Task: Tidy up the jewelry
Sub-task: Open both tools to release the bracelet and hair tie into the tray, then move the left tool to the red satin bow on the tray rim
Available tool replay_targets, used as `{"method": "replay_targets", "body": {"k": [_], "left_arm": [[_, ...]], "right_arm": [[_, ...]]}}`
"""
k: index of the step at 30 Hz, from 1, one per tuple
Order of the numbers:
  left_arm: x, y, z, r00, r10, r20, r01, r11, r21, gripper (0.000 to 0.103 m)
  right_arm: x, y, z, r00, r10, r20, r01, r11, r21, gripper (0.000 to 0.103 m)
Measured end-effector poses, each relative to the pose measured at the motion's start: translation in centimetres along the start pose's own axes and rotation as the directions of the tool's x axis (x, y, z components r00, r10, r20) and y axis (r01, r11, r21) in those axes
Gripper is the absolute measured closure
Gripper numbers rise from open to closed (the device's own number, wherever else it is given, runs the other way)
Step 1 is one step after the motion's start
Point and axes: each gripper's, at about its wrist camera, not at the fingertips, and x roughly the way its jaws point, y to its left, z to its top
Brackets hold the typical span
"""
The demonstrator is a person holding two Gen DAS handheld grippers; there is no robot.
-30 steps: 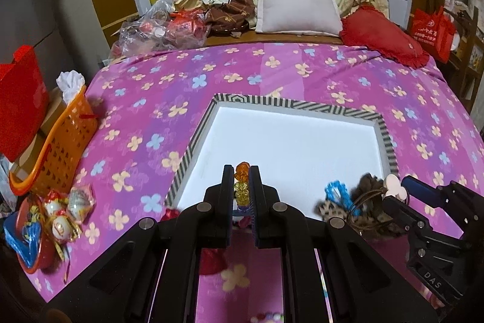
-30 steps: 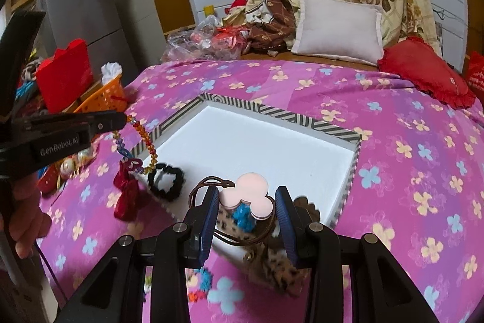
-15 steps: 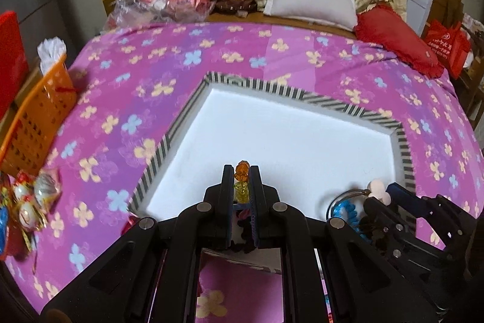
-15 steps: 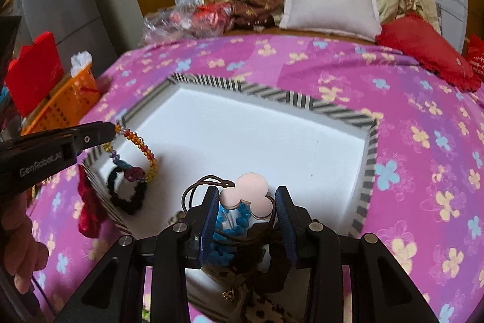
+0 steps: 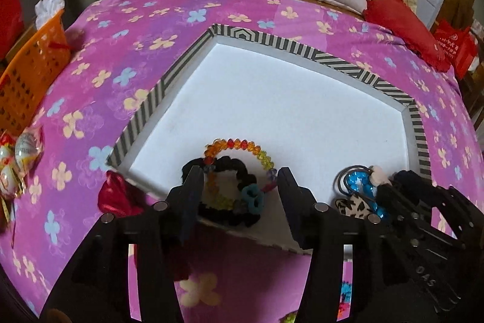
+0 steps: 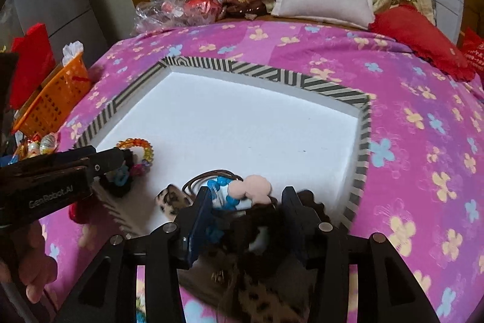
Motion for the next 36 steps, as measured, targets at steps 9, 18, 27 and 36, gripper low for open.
{"method": "replay_targets", "body": {"k": [9, 18, 27, 36], "left_arm": [[-4.1, 2.2, -2.3, 0.999, -0.004, 0.048, 0.007, 0.998, -0.057, 0.042], [-6.5, 4.9, -5.3, 0.999, -0.008, 0.052, 0.013, 0.995, -0.1, 0.042], [-5.6, 10.0, -7.5, 0.995, -0.095, -0.009, 0.09, 0.964, -0.249, 0.04], [-4.0, 11.2, -7.2, 0.991, -0.129, -0.028, 0.113, 0.938, -0.327, 0.04]], "right_arm": [[-4.7, 1.2, -3.0, 0.999, 0.016, 0.035, -0.016, 1.0, -0.018, 0.042], [-7.7, 4.6, -6.3, 0.997, 0.06, 0.049, -0.055, 0.994, -0.092, 0.042], [-7.8, 6.5, -8.4, 0.994, 0.111, 0.018, -0.108, 0.986, -0.125, 0.042], [-7.7, 7.6, -9.1, 0.989, 0.151, 0.01, -0.148, 0.979, -0.139, 0.042]]}}
